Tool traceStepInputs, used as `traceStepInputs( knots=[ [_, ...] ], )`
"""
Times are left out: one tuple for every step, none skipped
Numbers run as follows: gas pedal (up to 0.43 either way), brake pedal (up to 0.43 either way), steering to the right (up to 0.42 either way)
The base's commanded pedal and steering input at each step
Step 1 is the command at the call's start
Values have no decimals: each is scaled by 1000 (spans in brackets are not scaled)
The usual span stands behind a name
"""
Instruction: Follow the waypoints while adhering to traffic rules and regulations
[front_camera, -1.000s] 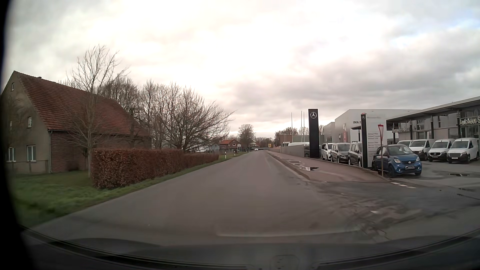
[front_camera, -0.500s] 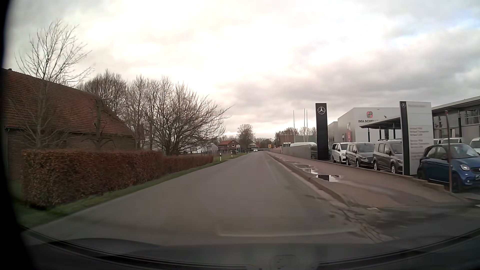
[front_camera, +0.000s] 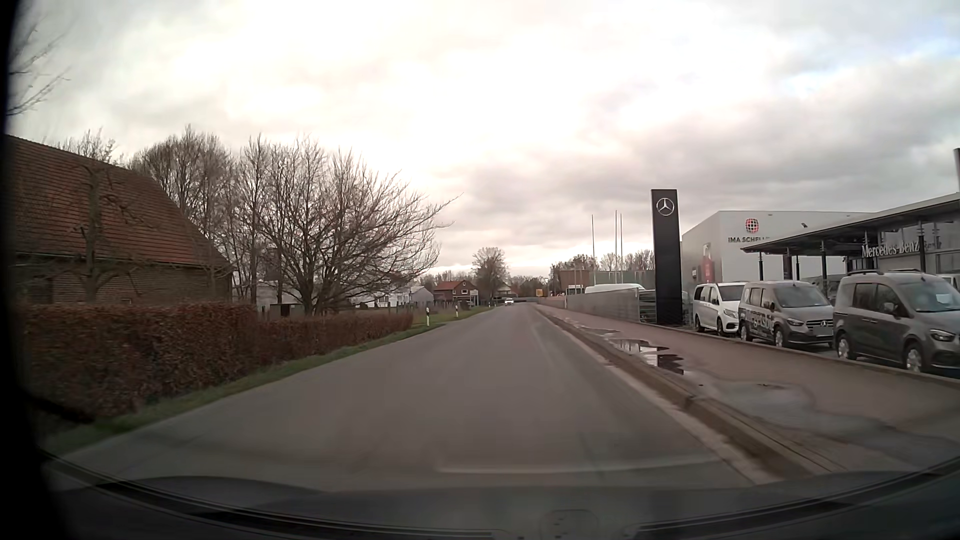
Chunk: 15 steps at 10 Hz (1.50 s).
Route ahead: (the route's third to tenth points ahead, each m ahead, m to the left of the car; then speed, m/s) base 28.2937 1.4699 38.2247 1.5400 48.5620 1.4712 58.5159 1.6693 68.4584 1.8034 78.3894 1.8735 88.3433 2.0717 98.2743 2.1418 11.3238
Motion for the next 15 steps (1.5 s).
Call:
traceStepInputs(
  knots=[
    [157,0,3],
    [150,0,2],
    [150,0,2],
    [138,0,2],
    [130,0,1],
    [98,0,0],
    [98,0,0],
    [98,0,0],
    [98,0,0],
    [98,0,0],
    [110,0,0],
    [110,0,0],
    [110,0,0],
    [110,0,1],
    [110,0,1]
  ],
)
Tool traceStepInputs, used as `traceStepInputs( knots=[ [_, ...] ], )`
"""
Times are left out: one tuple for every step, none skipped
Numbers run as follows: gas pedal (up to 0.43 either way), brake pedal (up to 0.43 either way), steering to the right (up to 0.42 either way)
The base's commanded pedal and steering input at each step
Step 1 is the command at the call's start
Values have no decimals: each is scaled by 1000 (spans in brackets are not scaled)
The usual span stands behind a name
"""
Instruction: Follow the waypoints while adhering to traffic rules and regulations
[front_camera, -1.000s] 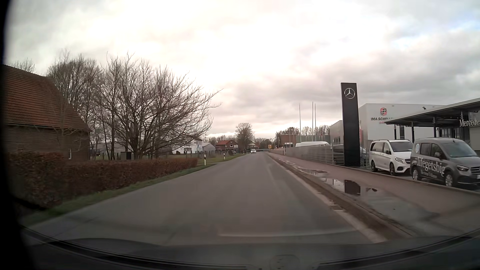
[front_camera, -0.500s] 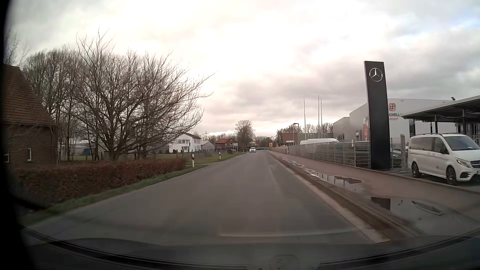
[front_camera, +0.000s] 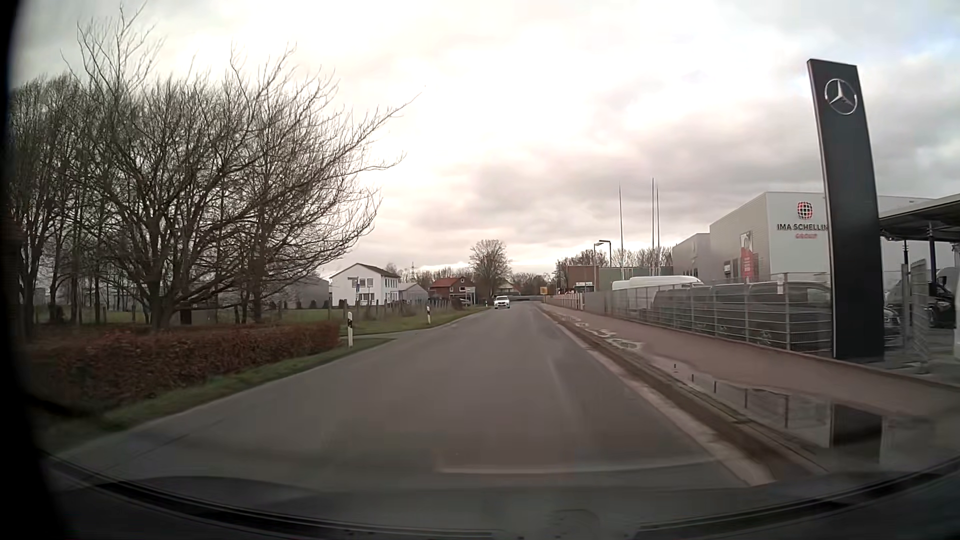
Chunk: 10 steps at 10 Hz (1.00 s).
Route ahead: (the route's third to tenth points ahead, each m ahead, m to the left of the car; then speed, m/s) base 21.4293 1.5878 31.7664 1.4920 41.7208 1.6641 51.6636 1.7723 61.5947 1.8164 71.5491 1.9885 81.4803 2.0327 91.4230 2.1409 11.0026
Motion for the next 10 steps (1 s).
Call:
traceStepInputs(
  knots=[
    [110,0,1],
    [110,0,1],
    [118,0,1],
    [118,0,1],
    [130,0,1],
    [138,0,1],
    [138,0,1],
    [138,0,2],
    [138,0,3],
    [150,0,3]
  ],
)
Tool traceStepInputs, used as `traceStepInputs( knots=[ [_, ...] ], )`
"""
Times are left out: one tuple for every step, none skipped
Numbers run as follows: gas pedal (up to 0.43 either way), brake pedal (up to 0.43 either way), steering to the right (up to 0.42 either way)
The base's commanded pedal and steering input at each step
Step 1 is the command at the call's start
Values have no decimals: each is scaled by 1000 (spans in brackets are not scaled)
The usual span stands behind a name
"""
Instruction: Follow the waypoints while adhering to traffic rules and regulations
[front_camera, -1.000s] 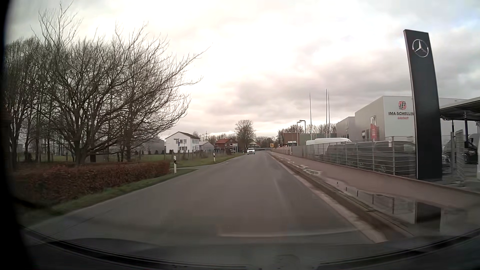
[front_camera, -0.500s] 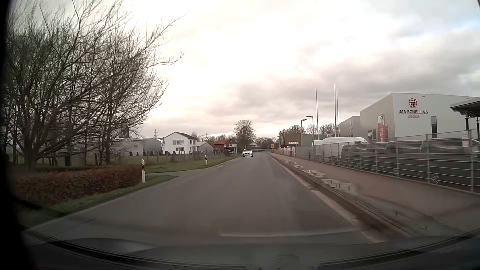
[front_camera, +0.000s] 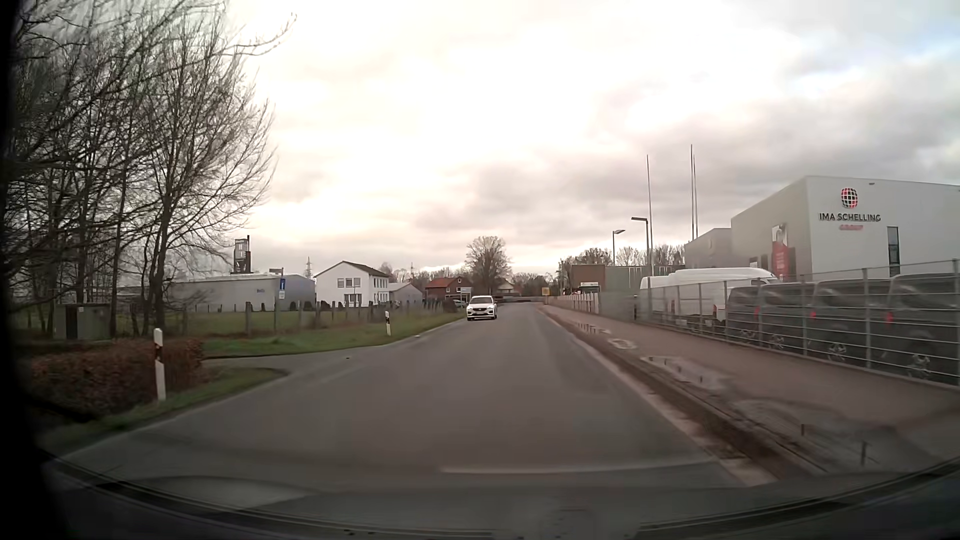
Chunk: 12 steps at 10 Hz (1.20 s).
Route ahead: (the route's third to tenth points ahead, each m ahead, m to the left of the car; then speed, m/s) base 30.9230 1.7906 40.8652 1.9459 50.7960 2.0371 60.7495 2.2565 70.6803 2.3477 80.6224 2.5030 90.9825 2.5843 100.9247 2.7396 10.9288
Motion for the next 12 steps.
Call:
traceStepInputs(
  knots=[
    [150,0,3],
    [157,0,2],
    [157,0,2],
    [157,0,1],
    [157,0,0],
    [157,0,0],
    [157,0,0],
    [157,0,0],
    [169,0,0],
    [169,0,0],
    [177,0,1],
    [189,0,1]
  ],
)
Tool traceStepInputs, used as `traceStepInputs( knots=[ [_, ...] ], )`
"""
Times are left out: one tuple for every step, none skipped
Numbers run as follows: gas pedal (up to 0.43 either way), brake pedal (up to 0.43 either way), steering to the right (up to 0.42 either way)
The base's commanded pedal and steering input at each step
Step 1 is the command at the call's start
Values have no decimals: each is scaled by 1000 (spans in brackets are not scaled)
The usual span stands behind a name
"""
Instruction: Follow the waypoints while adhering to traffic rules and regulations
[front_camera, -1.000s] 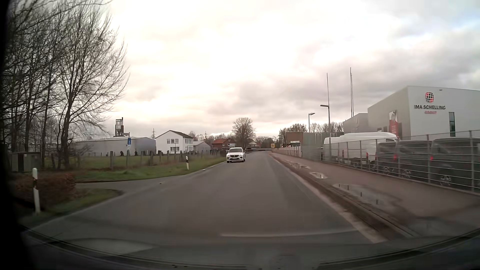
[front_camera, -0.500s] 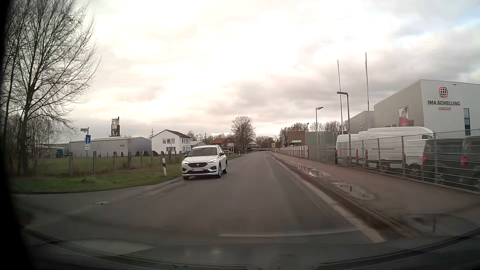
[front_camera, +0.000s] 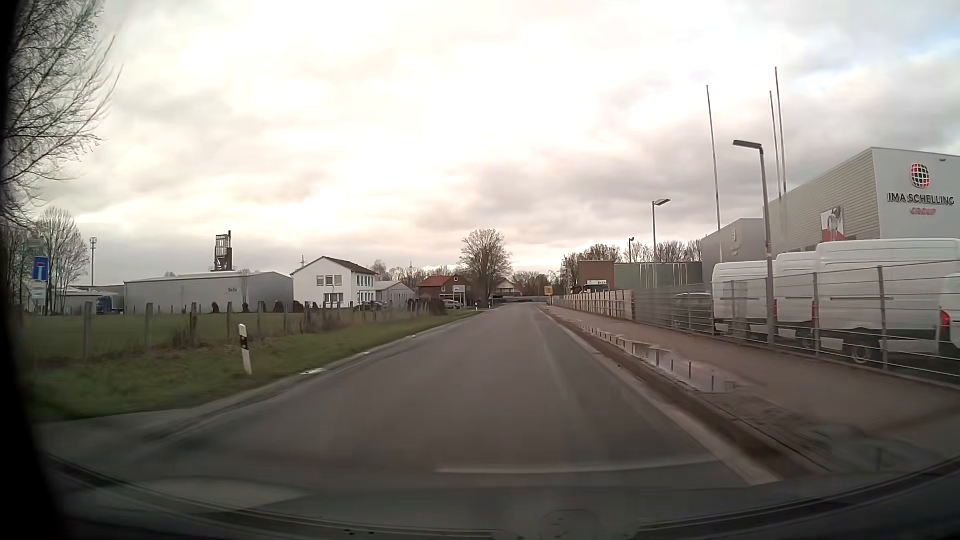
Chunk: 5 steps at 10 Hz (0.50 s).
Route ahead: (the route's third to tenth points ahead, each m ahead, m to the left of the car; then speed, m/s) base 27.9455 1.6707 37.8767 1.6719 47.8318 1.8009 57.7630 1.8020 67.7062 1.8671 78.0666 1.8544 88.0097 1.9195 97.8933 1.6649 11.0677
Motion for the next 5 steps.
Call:
traceStepInputs(
  knots=[
    [197,0,1],
    [197,0,1],
    [209,0,1],
    [209,0,1],
    [209,0,1]
  ],
)
